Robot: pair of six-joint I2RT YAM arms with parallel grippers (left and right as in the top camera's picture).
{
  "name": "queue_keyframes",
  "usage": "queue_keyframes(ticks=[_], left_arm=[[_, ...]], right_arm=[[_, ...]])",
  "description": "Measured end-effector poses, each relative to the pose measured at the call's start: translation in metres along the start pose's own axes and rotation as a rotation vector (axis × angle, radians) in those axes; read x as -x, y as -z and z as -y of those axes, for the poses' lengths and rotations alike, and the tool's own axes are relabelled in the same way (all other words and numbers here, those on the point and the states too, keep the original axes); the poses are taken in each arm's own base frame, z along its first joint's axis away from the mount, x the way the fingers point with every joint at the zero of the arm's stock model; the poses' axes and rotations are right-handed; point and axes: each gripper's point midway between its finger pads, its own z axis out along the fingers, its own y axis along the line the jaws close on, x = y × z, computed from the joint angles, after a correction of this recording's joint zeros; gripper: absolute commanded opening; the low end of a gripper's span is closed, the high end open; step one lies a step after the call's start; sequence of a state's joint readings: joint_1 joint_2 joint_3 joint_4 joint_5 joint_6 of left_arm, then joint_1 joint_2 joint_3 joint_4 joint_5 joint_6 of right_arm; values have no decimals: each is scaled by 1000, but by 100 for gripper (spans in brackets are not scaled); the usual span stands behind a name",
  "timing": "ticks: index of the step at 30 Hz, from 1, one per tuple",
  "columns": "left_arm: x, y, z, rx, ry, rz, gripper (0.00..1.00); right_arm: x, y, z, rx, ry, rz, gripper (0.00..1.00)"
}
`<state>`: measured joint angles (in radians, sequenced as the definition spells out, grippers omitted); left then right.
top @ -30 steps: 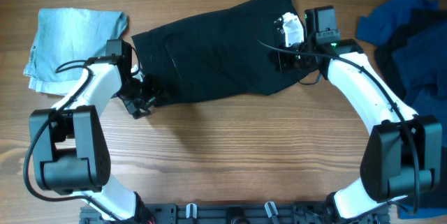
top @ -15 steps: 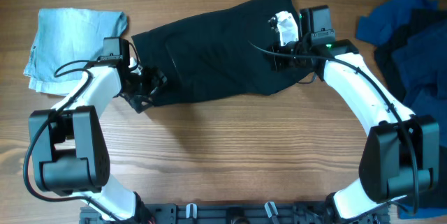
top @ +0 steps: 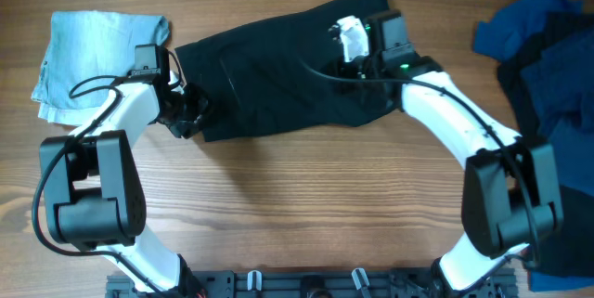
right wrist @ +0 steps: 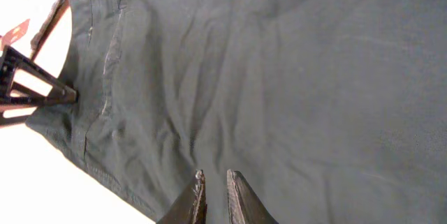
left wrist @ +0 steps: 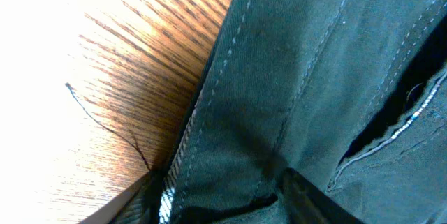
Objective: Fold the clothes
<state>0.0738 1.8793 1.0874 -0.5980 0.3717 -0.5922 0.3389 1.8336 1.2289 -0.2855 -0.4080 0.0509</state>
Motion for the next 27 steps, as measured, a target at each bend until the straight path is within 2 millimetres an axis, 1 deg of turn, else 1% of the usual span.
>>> queue_keyframes(ticks=[2,3,4,5,6,7,8,9,11,13,15,17,19,21,23,25,26,27], left_arm=[[0,0,0,0,-6,0,61],[0,0,0,-1,-13,-1,65],[0,0,1,-6,-25,-3,67],[0,0,3,-17,-44,-2,70],[1,0,5,-23,-62,-1,74],[1,0,5,-26,-72,0,77],[1,0,6,-32,-82,1,83],[3,1,9,-41,-95,9,99],[8,2,18,-70,-128,27,100],[10,5,22,-65,-144,29,100],[10,6,19,-34,-142,17,100],[8,8,9,25,-131,10,100],[8,11,-3,89,-123,20,100],[10,14,-7,115,-122,33,100],[14,23,-5,124,-131,73,100],[19,37,-1,124,-143,124,100],[22,45,1,122,-150,153,100],[23,52,4,118,-155,174,100]], right_arm=[[-4,-10,-2,-42,1,-12,10],[-8,-15,1,-76,-3,-24,10],[-13,-18,8,-122,-7,-38,9],[-19,-20,22,-200,-14,-54,9],[-24,-20,41,-292,-28,-66,9],[-26,-18,56,-360,-39,-69,9],[-26,-15,70,-417,-50,-65,9],[-25,-10,83,-462,-62,-56,11],[-16,4,116,-522,-100,-12,13],[-15,18,142,-557,-141,8,13],[-16,29,161,-584,-174,17,13],[-18,38,177,-606,-197,21,12],[-20,42,185,-618,-206,21,13],[-26,39,192,-623,-213,8,12],[-40,26,202,-625,-225,-25,12],[-55,14,212,-627,-234,-59,4],[-50,15,212,-625,-229,-52,4],[-53,14,212,-624,-230,-67,4]])
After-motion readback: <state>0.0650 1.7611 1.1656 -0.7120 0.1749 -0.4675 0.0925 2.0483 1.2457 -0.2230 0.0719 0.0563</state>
